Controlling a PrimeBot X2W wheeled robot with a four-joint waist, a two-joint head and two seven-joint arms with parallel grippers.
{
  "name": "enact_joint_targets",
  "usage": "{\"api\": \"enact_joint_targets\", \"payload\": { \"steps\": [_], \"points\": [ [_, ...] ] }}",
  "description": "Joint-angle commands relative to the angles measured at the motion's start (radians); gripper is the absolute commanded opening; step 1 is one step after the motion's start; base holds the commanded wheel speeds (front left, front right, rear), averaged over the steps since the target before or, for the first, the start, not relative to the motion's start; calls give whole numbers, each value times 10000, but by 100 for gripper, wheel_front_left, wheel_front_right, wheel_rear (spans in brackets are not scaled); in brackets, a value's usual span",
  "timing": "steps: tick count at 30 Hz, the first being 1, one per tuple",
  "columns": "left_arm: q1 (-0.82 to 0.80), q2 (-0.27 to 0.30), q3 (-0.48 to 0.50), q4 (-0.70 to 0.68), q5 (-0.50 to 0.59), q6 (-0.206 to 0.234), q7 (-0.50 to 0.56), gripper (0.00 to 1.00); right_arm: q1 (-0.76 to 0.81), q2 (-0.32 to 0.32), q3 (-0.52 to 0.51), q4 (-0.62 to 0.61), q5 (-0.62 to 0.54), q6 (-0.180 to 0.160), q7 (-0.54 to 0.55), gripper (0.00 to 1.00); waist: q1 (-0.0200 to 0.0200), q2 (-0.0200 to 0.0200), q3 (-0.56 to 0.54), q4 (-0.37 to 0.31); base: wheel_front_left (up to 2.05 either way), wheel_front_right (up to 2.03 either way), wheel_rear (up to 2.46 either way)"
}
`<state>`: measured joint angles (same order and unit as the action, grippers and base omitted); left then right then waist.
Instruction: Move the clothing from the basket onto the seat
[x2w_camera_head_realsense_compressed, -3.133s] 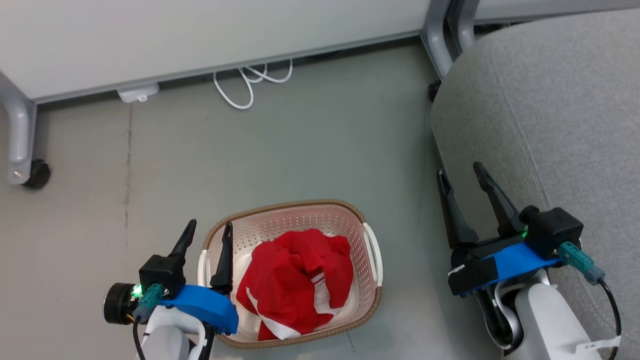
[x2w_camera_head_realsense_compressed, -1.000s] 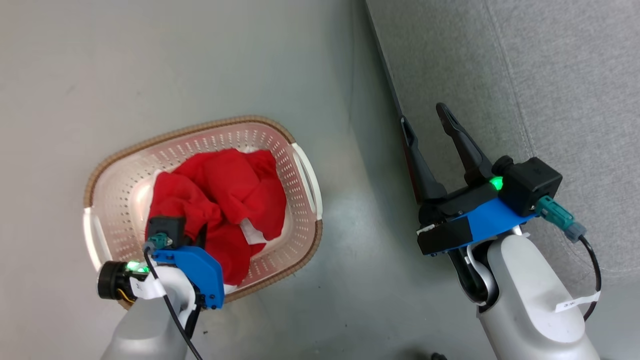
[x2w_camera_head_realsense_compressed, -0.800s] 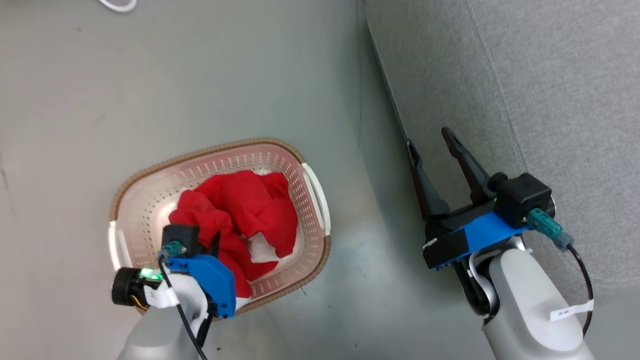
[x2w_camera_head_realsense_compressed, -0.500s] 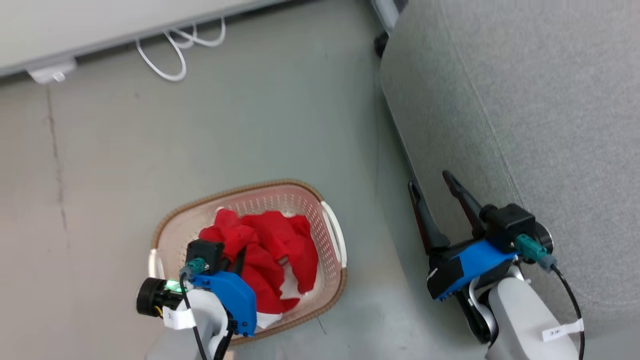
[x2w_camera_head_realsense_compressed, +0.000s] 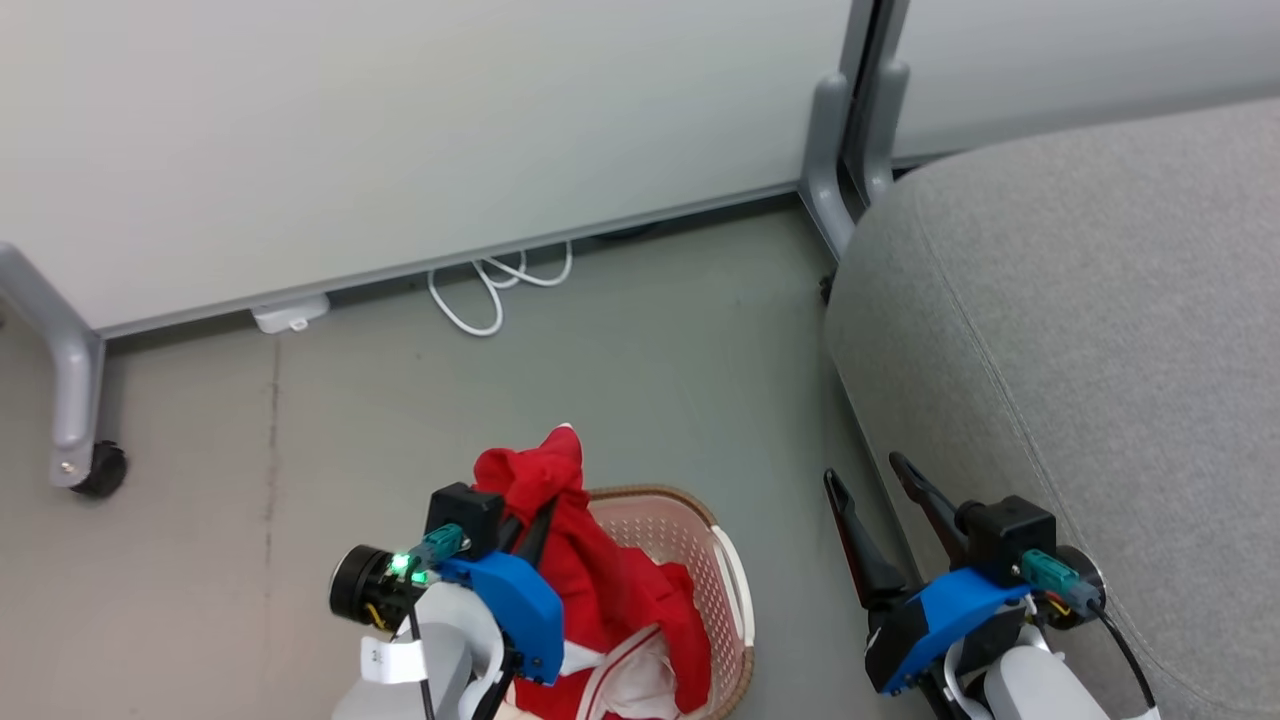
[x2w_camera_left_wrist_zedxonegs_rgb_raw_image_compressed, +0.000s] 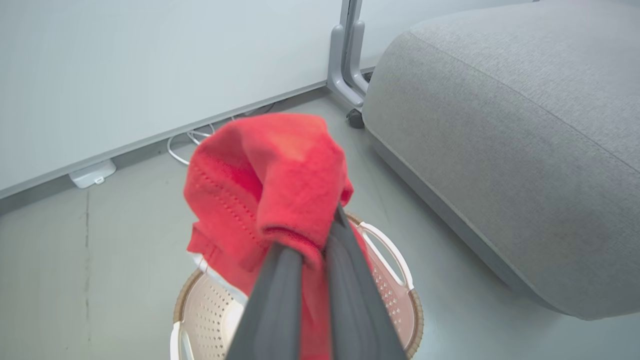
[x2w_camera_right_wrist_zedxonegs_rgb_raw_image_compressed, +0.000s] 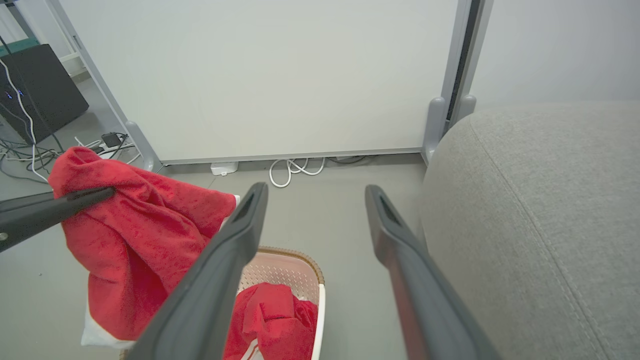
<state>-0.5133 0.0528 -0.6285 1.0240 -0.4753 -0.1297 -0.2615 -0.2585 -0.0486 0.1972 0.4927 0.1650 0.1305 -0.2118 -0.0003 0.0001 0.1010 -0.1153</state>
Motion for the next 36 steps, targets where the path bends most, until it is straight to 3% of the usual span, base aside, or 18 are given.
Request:
{"api": "enact_joint_targets", "payload": {
  "steps": [1, 21, 36],
  "points": [
    [-130, 26, -140, -178, -52, -11, -49, 0, 219, -33, -14, -82, 39, 4, 57, 100, 3, -1, -416, 363, 0, 0, 0],
    [-2221, 13, -2203, -2627, -690, -11, -46, 0, 1022, -33, 48, -654, 131, 4, 551, 100, 3, -1, -1172, 834, 0, 0, 0],
    [-2573, -17, -2714, -2817, -1336, -11, -49, 0, 1229, -33, 121, -930, 133, 4, 756, 100, 3, -1, -1332, 698, 0, 0, 0]
  ]
}}
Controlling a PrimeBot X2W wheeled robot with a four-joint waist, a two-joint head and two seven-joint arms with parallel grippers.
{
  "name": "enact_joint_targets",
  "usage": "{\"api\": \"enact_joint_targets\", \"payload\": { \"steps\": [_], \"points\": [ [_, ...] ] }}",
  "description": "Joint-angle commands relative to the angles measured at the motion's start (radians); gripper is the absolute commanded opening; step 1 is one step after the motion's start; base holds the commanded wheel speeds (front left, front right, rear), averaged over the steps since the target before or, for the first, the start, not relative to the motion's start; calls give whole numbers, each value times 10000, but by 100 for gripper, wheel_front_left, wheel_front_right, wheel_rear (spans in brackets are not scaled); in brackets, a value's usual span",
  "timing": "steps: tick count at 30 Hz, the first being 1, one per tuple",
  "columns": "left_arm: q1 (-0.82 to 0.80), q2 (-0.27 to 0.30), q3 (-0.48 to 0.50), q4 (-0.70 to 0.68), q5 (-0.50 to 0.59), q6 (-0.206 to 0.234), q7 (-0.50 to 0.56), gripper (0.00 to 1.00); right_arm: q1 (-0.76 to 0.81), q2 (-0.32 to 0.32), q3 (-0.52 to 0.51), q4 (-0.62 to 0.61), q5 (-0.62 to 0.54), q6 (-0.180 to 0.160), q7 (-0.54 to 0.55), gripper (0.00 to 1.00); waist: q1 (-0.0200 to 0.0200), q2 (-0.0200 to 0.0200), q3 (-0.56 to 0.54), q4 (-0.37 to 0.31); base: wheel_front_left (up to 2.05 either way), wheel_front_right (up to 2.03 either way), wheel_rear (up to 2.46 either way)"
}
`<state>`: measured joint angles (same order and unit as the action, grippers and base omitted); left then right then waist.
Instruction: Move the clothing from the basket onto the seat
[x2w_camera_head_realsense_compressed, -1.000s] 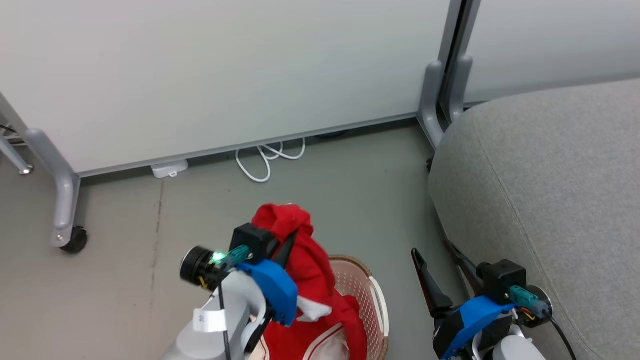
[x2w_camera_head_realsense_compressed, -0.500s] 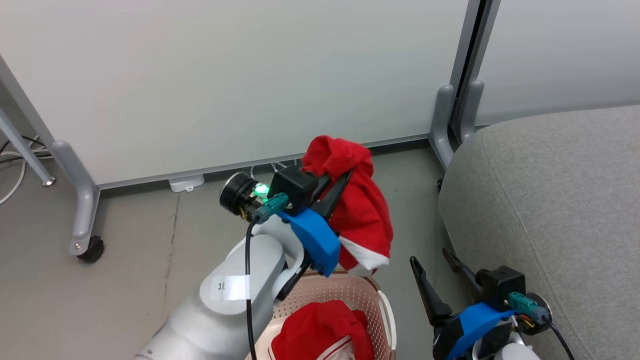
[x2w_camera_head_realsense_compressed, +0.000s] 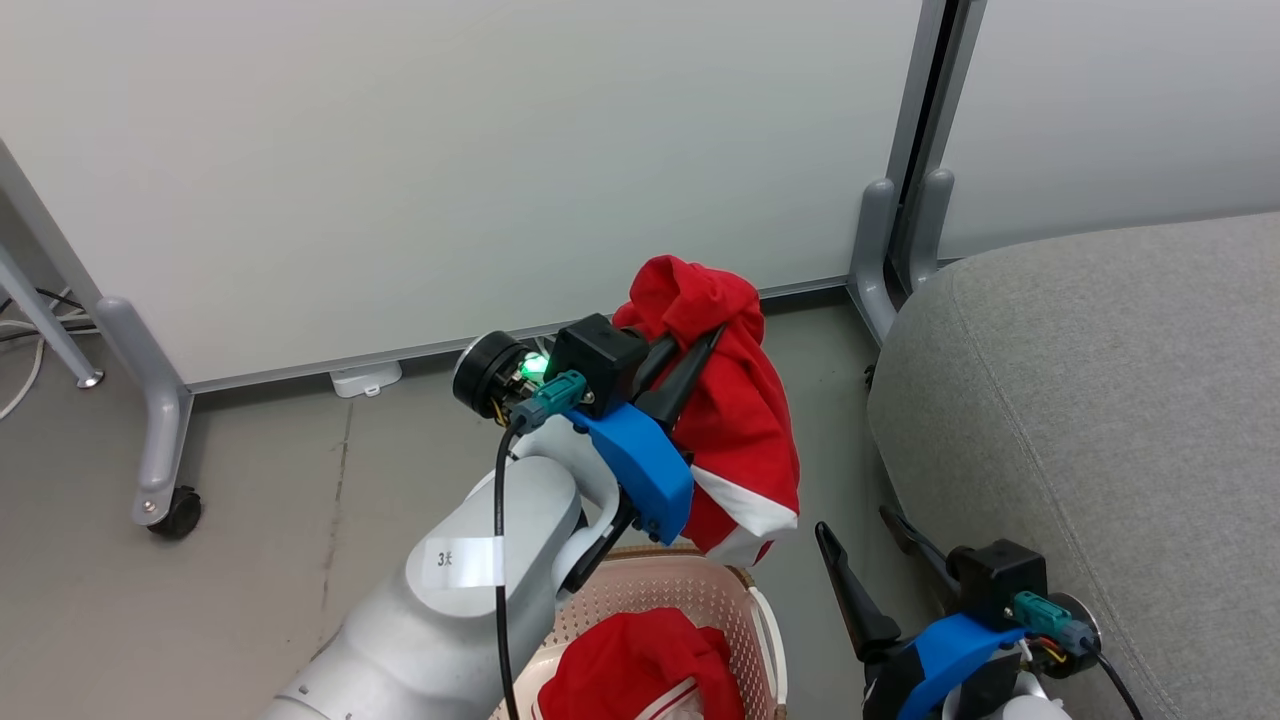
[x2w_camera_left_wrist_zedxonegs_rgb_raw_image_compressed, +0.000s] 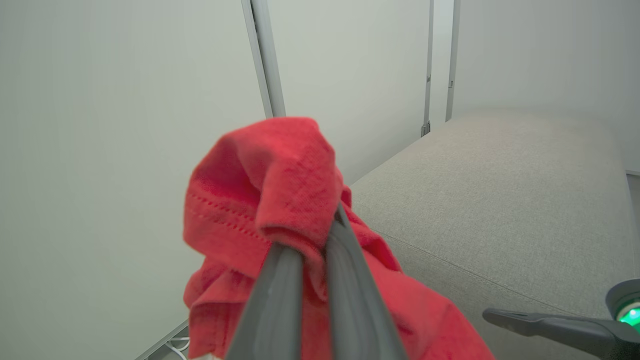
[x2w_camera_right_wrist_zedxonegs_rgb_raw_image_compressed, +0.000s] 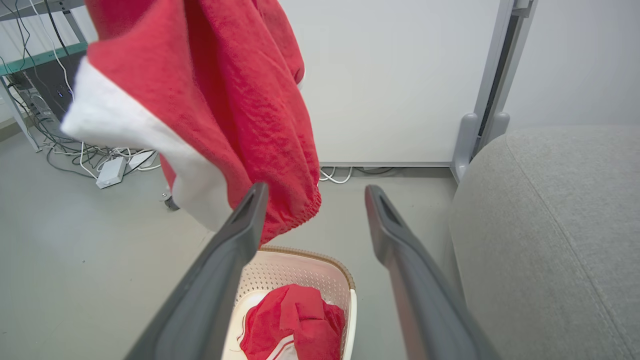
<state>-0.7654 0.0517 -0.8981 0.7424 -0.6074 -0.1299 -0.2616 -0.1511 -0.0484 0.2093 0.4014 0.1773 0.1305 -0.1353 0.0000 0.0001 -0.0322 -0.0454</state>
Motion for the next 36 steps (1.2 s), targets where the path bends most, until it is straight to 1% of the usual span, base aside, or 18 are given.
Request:
{"api": "enact_joint_targets", "payload": {
  "steps": [1, 4, 10, 18, 23, 29, 36],
  "points": [
    [-68, -7, -47, 27, -48, -9, -48, 0, 155, -35, 18, -42, 18, 4, -14, 100, 0, -1, 3, -3, 0, 0, 0],
    [-140, -4, -49, 122, -117, -9, -48, 0, 182, -34, 126, -114, 75, 5, 28, 100, 0, -1, 18, 5, 0, 0, 0],
    [-167, -11, -69, 237, -194, -9, -49, 0, 165, -37, 776, -224, 213, 5, 236, 100, 0, -1, 57, 26, 0, 0, 0],
    [-173, -14, -142, 220, -262, -9, -50, 0, -443, -37, 1460, -108, 201, 5, 446, 100, 0, -1, 162, 18, 0, 0, 0],
    [-193, -11, -279, 134, -357, -9, -50, 0, -1013, -37, 1744, 228, 302, 5, 495, 100, 0, -1, 225, 54, 0, 0, 0],
    [-223, -16, -374, 132, -472, -9, -51, 0, -1794, -34, 2331, 854, 972, 5, 398, 100, 0, -1, 276, 93, 0, 0, 0],
    [-256, -12, -486, 156, -593, -9, -51, 0, -2546, -35, 2992, 1532, 1659, 5, -13, 100, 0, -1, 257, 118, 0, 0, 0]
  ]
}}
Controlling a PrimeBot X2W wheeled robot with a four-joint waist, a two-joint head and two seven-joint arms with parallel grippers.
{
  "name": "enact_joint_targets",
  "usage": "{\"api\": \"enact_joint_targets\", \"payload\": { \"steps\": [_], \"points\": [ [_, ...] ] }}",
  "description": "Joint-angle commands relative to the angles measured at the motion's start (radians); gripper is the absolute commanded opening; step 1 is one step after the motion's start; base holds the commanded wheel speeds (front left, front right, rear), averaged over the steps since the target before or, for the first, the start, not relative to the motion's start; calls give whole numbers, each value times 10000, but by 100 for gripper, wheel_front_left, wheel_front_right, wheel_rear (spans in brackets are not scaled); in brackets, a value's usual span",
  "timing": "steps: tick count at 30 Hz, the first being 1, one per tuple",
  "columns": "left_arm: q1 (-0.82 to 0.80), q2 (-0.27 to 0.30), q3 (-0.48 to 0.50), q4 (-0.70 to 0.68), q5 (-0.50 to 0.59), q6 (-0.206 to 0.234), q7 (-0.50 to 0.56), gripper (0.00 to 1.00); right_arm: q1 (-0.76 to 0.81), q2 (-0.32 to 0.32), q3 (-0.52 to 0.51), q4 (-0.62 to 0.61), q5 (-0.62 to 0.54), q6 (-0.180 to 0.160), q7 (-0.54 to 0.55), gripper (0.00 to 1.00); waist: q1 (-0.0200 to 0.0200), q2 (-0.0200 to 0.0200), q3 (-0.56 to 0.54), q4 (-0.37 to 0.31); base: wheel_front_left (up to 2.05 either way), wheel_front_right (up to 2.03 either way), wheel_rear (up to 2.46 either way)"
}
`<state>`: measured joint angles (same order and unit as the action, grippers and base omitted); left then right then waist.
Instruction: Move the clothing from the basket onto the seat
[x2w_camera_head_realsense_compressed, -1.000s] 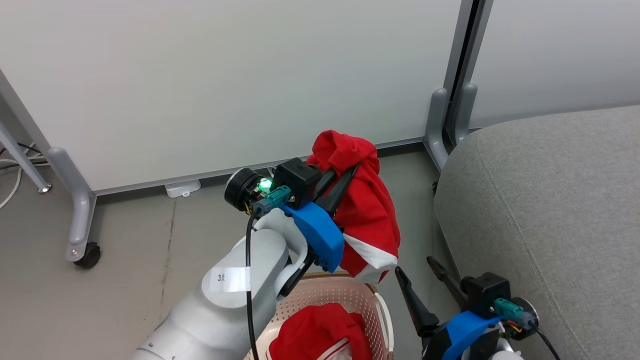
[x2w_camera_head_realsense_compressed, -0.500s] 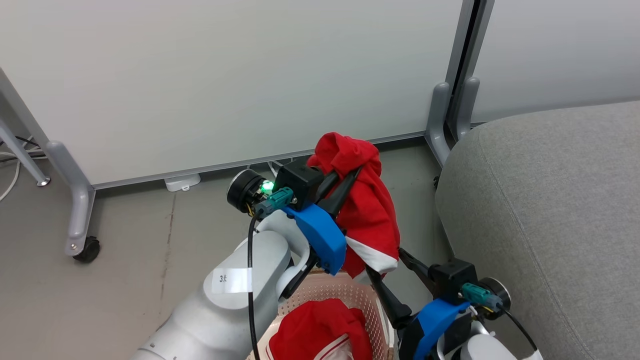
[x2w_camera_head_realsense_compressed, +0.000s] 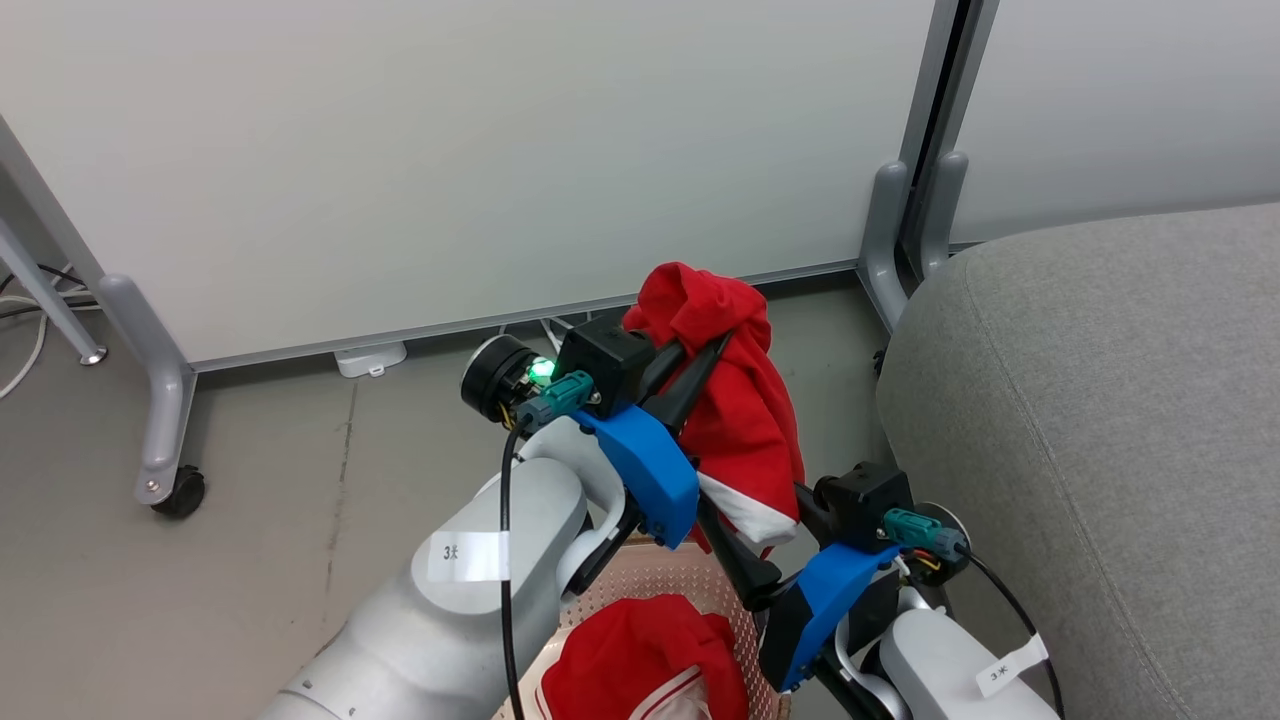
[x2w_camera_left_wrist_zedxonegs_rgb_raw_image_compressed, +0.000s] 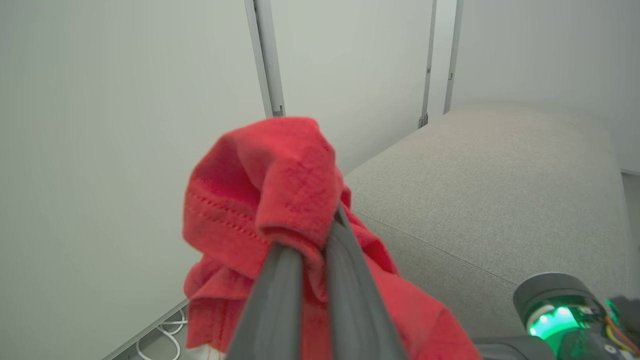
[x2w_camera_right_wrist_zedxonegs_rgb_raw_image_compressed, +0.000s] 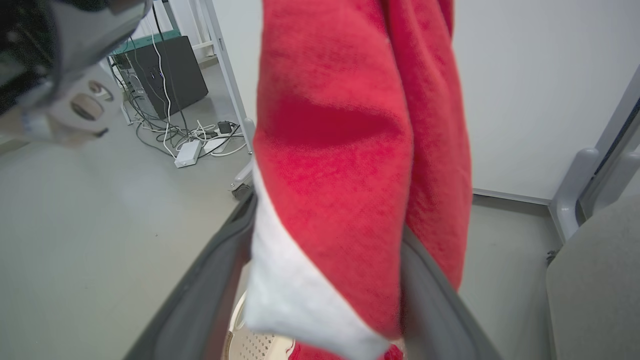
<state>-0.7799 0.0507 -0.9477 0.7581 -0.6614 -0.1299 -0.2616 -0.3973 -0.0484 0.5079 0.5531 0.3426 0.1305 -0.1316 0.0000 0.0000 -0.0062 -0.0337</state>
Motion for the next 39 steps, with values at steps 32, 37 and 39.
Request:
{"api": "enact_joint_targets", "payload": {
  "steps": [32, 37, 39],
  "points": [
    [104, -5, -27, 225, -425, -9, -51, 45, -812, -35, 562, 1241, 740, 5, -799, 0, 0, 0, -176, -53, 0, 0, 0],
    [171, -3, 59, 256, -465, -9, -50, 100, -803, -36, 584, 1287, 739, 5, -830, 0, 0, 0, -165, -101, 0, 0, 0],
    [191, -3, 79, 245, -473, -9, -50, 100, -802, -36, 577, 1294, 735, 5, -834, 0, 0, 0, -161, -107, 0, 0, 0]
  ]
}}
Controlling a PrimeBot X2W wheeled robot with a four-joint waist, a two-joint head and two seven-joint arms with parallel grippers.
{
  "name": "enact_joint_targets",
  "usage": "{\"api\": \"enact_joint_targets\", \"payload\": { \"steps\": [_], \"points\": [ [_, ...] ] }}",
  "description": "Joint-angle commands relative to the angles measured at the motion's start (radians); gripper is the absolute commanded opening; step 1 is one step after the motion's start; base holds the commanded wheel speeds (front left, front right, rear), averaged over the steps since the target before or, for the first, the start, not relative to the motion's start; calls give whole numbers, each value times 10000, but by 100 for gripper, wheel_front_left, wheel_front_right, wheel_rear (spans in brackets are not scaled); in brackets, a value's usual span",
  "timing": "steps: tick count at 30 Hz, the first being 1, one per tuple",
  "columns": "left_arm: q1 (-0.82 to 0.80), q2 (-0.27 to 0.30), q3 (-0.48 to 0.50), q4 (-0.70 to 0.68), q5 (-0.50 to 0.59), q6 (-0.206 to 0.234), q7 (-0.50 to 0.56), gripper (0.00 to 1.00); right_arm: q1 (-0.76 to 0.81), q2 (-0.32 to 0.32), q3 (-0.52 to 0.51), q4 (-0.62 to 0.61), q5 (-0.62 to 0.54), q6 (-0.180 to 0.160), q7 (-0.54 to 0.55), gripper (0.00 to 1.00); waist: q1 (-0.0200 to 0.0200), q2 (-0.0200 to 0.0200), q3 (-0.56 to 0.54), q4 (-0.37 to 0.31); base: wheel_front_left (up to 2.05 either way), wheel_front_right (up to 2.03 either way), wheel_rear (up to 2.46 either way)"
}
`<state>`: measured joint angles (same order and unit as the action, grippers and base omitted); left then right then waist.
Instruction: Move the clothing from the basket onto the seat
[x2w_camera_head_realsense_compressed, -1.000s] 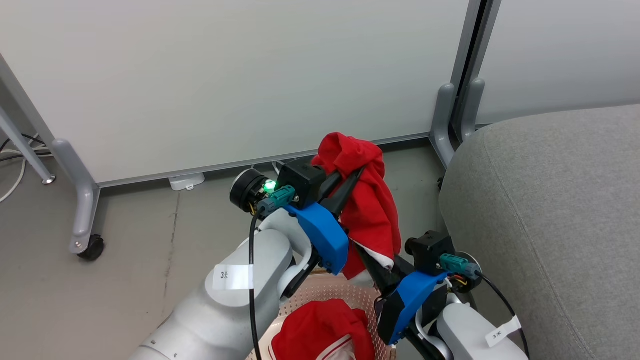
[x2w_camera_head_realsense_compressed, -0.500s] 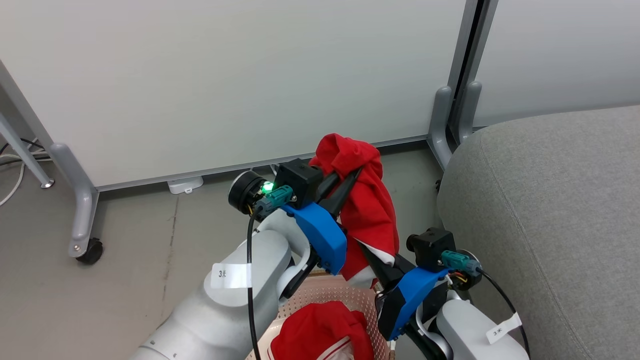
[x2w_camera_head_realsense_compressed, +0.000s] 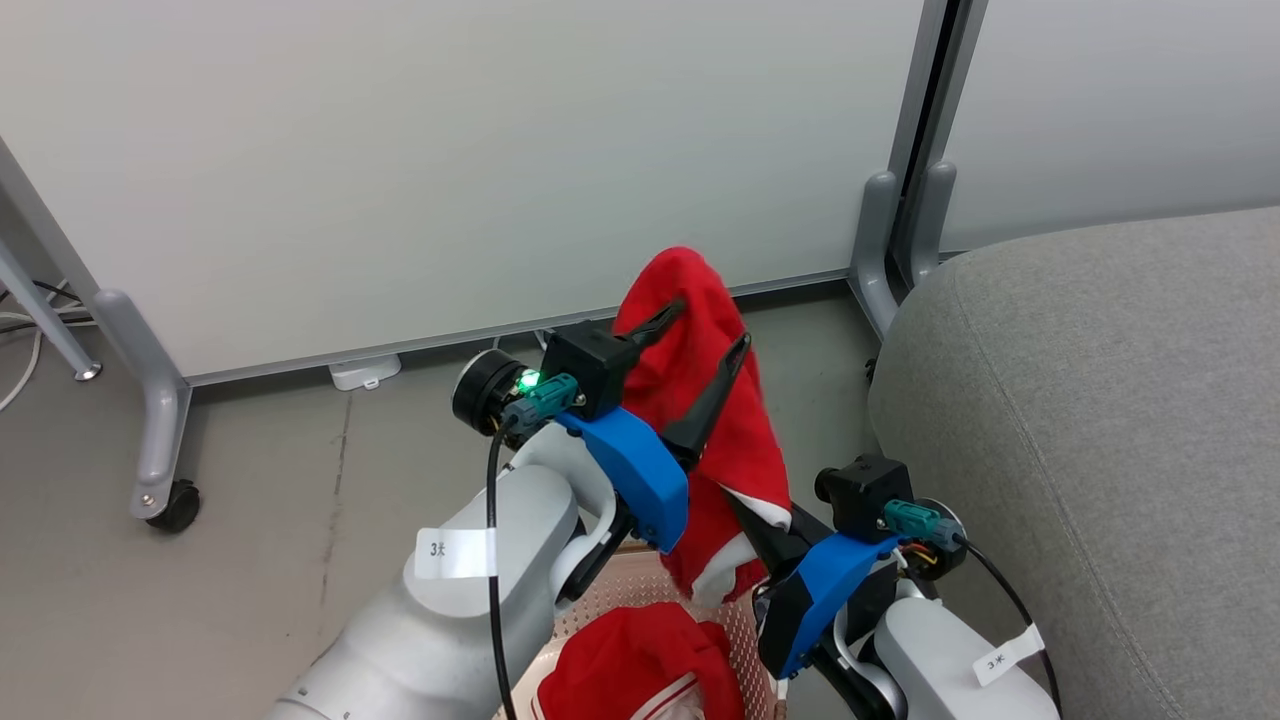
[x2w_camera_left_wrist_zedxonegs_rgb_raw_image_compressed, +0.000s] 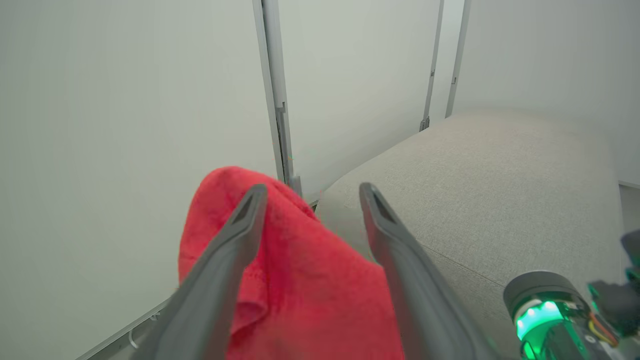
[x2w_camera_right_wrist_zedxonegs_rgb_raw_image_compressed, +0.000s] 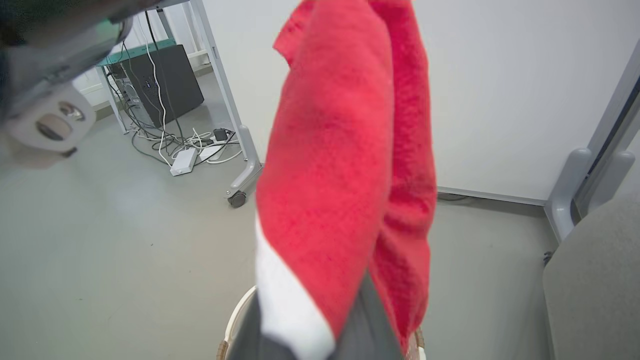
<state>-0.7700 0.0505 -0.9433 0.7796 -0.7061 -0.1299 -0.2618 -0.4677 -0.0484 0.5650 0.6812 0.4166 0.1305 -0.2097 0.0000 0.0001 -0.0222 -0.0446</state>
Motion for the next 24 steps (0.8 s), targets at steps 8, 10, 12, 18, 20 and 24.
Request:
{"api": "enact_joint_targets", "payload": {
  "steps": [8, 10, 12, 18, 20, 24],
  "points": [
    [933, 419, 890, -911, 522, 164, -39, 100, -33, -36, -145, 52, -117, 5, -89, 0, 0, -1, 67, 11, 0, 0, 0],
    [1374, 605, 1264, -1399, 857, 240, -40, 100, -13, -34, -187, 40, -135, 5, -102, 0, 0, -1, 96, 12, 0, 0, 0],
    [1977, 799, 1691, -1904, 1199, 305, -39, 100, 9, -34, -222, 0, -197, 5, -119, 0, 0, -1, 124, 10, 0, 0, 0],
    [3770, 1134, 3072, -3470, 2232, 222, -40, 100, 45, -36, -367, -138, -355, 5, -127, 0, 0, -1, 232, 2, 0, 0, 0],
    [4306, 1161, 3495, -3826, 2518, 177, -39, 100, 87, -34, -419, -191, -413, 5, -108, 0, 0, -1, 251, 8, 0, 0, 0],
    [5262, 1172, 4108, -4178, 3044, 87, -40, 100, 151, -34, -502, -283, -492, 5, -64, 0, 0, -1, 274, 5, 0, 0, 0]
  ]
}}
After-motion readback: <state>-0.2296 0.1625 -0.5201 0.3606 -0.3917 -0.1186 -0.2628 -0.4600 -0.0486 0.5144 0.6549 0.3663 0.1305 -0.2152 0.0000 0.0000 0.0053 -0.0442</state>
